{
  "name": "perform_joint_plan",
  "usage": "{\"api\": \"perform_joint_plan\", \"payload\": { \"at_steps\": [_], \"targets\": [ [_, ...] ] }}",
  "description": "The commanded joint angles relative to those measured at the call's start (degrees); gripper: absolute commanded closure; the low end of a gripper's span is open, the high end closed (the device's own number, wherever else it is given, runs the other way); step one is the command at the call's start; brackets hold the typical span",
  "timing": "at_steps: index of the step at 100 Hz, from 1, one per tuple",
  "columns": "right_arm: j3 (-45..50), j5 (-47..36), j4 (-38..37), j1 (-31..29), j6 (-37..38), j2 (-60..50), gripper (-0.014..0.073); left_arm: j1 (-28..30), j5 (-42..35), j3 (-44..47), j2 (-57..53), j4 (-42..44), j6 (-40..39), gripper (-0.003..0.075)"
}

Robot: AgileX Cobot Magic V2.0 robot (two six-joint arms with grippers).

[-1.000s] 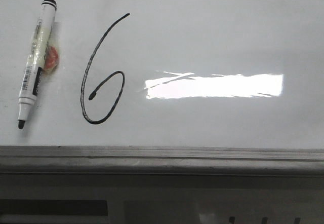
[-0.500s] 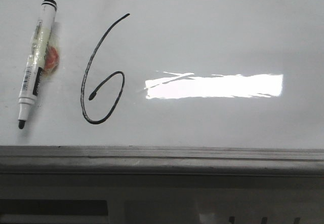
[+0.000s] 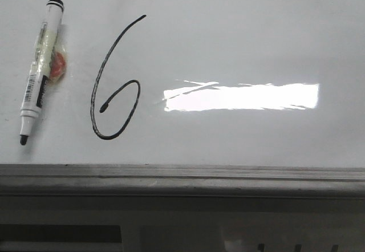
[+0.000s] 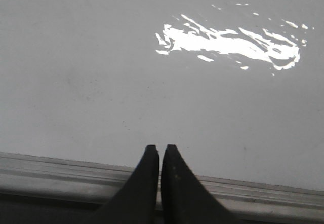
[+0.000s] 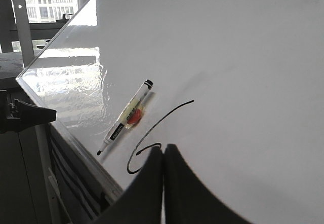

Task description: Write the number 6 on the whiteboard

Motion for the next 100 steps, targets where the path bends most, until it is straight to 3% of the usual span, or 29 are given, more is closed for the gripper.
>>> {"api": "perform_joint_plan", "payload": {
  "at_steps": [1, 49, 60, 85, 100],
  "targets": [
    [-1.41, -4.24, -0.57, 0.17, -0.26, 0.38, 0.0657, 0.23, -2.24, 1.32, -1.71, 0.10, -0.22, 0.0741],
    [-1.29, -3.99, -0.68, -1.67, -0.26, 0.50, 0.0657, 0.23, -2.24, 1.32, -1.71, 0.10, -0.22, 0.0741],
    [-1.29, -4.20, -2.01, -8.40, -0.26, 1.45, 0.0657, 0.23, -2.24, 1.32, -1.71, 0.10, -0.22, 0.0741],
    [1.23, -5.01, -5.55, -31.80, 4.28, 1.58, 0.0657, 0.23, -2.24, 1.32, -1.71, 0.10, -0.22, 0.0741],
    [5.19, -5.89, -7.92, -39.95, 5.82, -1.43, 0.0657, 0.23, -2.24, 1.32, -1.71, 0.10, -0.22, 0.0741]
  ]
}}
